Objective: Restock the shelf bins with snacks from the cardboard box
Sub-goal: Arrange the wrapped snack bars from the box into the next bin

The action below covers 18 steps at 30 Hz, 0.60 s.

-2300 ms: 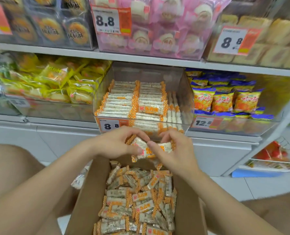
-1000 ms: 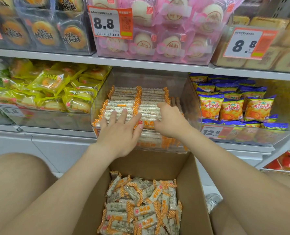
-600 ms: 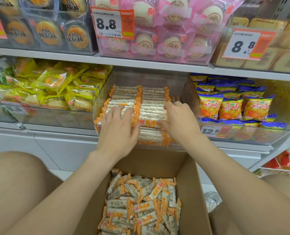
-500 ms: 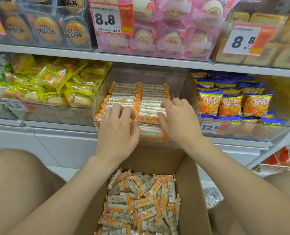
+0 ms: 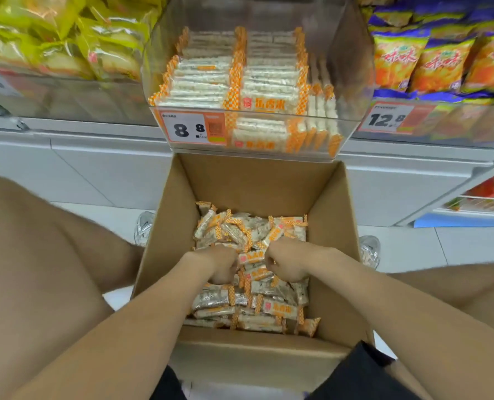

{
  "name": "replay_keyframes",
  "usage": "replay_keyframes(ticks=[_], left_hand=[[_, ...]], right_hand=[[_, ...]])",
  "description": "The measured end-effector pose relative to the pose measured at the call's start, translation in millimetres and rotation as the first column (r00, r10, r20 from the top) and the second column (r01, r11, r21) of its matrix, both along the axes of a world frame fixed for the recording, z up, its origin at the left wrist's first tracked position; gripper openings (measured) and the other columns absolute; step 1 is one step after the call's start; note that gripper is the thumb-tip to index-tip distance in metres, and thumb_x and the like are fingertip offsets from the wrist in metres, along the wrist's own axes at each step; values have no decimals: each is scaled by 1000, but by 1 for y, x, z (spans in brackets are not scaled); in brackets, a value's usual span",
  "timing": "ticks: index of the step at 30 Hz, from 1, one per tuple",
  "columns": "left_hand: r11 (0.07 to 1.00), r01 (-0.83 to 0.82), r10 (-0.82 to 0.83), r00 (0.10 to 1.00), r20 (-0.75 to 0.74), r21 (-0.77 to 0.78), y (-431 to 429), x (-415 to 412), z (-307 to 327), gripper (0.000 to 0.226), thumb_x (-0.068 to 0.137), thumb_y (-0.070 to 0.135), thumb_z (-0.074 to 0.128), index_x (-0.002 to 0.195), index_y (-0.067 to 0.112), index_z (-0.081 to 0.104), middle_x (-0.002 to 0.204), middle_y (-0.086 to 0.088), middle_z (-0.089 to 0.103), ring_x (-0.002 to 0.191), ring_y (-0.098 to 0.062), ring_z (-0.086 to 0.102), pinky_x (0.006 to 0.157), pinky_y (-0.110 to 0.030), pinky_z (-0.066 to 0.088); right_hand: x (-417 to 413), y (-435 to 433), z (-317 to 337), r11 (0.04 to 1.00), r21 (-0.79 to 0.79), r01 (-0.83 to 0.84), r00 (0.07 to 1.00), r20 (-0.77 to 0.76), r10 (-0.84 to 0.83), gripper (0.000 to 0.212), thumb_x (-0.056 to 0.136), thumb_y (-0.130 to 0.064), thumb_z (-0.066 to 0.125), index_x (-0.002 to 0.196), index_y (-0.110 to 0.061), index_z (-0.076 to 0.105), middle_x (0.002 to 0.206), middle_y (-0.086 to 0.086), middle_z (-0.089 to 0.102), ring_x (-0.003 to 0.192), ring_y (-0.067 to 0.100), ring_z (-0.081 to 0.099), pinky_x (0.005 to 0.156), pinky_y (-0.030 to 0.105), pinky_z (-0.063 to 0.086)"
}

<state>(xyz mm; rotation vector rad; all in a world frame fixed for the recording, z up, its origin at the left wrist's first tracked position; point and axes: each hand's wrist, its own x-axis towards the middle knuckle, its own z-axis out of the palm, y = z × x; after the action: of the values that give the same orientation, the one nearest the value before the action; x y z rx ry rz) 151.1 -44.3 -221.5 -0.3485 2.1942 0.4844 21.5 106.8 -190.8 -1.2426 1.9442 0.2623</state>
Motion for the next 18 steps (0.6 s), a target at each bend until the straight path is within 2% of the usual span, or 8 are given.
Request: replay_keyframes(ticks=[2, 4, 6, 8, 10, 12, 14, 18], left_hand=[[999, -38, 37, 998, 56, 9, -2, 8, -25, 15, 104, 18, 54, 112, 16, 66, 126, -8, 64, 112, -31, 63, 95, -43, 55], [997, -80, 81, 995, 60, -9, -2, 12, -45, 24, 103, 10, 55, 126, 15, 61, 133, -9, 56, 117, -30, 59, 99, -40, 52], [992, -114, 116, 993, 25, -46, -3, 14, -64, 41, 102, 5, 54, 141, 13, 55, 146, -9, 52, 127, -31, 57, 102, -42, 53], [988, -148, 148, 989, 11, -51, -3, 15, -77, 51, 101, 2, 53, 150, 15, 47, 153, -8, 45, 132, -33, 54, 102, -44, 53], [984, -179, 180, 982, 54, -25, -2, 14, -86, 55, 103, 4, 51, 155, 18, 40, 155, -9, 43, 129, -34, 54, 100, -45, 53], [976, -217, 215, 972, 95, 10, -1, 16, -98, 56, 104, 3, 49, 157, 18, 37, 156, -10, 42, 129, -34, 54, 98, -44, 52], [972, -236, 235, 968, 91, 2, -4, 20, -108, 55, 102, 0, 53, 153, 18, 42, 152, -10, 42, 131, -35, 51, 99, -43, 50], [968, -235, 240, 969, 53, -92, -11, 24, -114, 45, 98, 4, 61, 139, 22, 53, 134, -7, 59, 123, -30, 57, 95, -41, 51]], right_hand=[[-2, 5, -27, 999, 35, 9, 1000, 7, -9, 24, 98, -7, 51, 88, 4, 70, 86, 21, 69, 78, 38, 64, 74, 50, 58], [-3, 8, -49, 995, 91, 33, 999, -10, -33, 24, 100, -1, 49, 79, -4, 60, 82, 15, 57, 66, 23, 48, 72, 45, 53], [-3, 7, -67, 991, 117, 69, 997, -40, -64, 20, 99, 3, 48, 99, -7, 65, 104, 21, 58, 81, 23, 59, 85, 49, 58], [-3, 4, -80, 992, 66, 109, 992, -73, -104, 39, 97, 6, 47, 130, -11, 60, 134, 20, 56, 105, 31, 65, 87, 50, 59], [-3, -2, -86, 997, 32, 73, 992, -104, -69, 54, 97, 7, 47, 145, -18, 49, 147, 16, 49, 120, 36, 59, 90, 49, 56], [-2, -8, -96, 995, 101, -25, 995, -89, 33, 71, 98, 6, 51, 158, -29, 35, 168, 14, 20, 149, 41, 33, 108, 56, 44], [0, -12, -109, 975, 195, -111, 989, -76, 128, 84, 98, 2, 55, 165, -35, 20, 173, 10, -12, 160, 38, 0, 124, 61, 23], [3, -9, -137, 957, 245, -155, 974, -125, 190, 79, 102, -9, 53, 166, -35, 14, 173, 13, -15, 159, 37, -14, 127, 61, 6]])
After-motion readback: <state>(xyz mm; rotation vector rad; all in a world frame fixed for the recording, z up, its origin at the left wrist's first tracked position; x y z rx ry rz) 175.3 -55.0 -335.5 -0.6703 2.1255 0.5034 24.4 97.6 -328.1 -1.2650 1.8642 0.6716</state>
